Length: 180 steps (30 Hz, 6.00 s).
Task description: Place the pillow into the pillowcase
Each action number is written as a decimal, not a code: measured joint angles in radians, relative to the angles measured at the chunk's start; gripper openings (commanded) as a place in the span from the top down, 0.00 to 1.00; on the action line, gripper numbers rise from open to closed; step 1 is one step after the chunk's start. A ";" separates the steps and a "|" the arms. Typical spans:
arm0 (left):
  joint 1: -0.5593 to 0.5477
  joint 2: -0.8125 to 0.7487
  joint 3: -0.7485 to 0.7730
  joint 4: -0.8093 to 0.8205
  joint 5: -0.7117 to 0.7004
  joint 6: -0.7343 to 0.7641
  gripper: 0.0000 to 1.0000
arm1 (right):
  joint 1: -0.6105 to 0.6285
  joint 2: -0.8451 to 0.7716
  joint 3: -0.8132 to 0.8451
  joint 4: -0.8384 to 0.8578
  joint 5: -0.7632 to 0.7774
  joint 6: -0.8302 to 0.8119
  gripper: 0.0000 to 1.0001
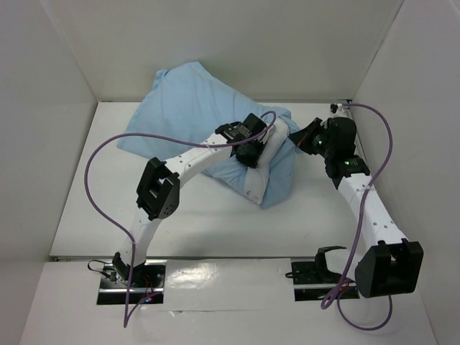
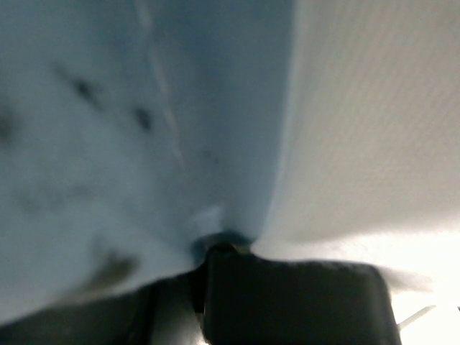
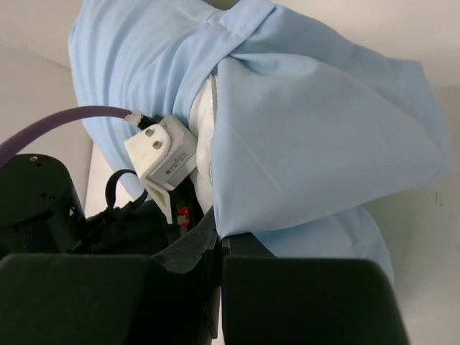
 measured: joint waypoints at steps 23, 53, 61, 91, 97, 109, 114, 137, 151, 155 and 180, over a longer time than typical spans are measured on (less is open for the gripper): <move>0.023 0.028 0.083 -0.006 -0.004 -0.007 1.00 | 0.232 0.121 0.244 -0.189 -0.079 -0.290 1.00; 0.001 -0.261 -0.092 -0.127 0.149 -0.297 0.92 | 0.261 0.116 0.119 -0.204 0.036 -0.282 0.21; 0.000 -0.224 0.171 -0.227 0.196 -0.243 0.14 | 0.240 0.066 0.142 -0.434 0.496 -0.166 0.01; 0.466 -0.157 -0.050 0.126 -0.095 -0.214 0.60 | 0.565 0.249 0.178 -0.454 0.429 0.024 0.03; 0.469 -0.128 -0.048 0.154 -0.040 -0.211 1.00 | 0.560 0.318 0.178 -0.390 0.414 0.012 0.15; 0.436 -0.575 -0.497 0.124 -0.168 -0.244 1.00 | 0.430 0.419 0.186 -0.314 0.291 -0.187 0.20; 0.413 -0.585 -0.450 -0.016 -0.237 -0.239 0.69 | 0.427 0.446 0.233 -0.303 0.266 -0.229 0.00; -0.278 -0.272 0.116 -0.222 -0.494 -0.153 0.06 | -0.003 -0.058 -0.030 -0.465 0.472 0.086 0.00; -0.300 0.017 0.222 -0.214 -0.616 -0.119 0.09 | -0.068 -0.137 -0.084 -0.581 0.428 0.093 0.00; -0.278 0.084 0.199 -0.207 -0.624 -0.103 0.74 | -0.068 -0.137 -0.084 -0.583 0.420 0.091 0.00; 0.093 -0.306 0.107 -0.191 0.022 -0.164 1.00 | 0.220 0.168 -0.113 -0.013 0.090 0.211 0.28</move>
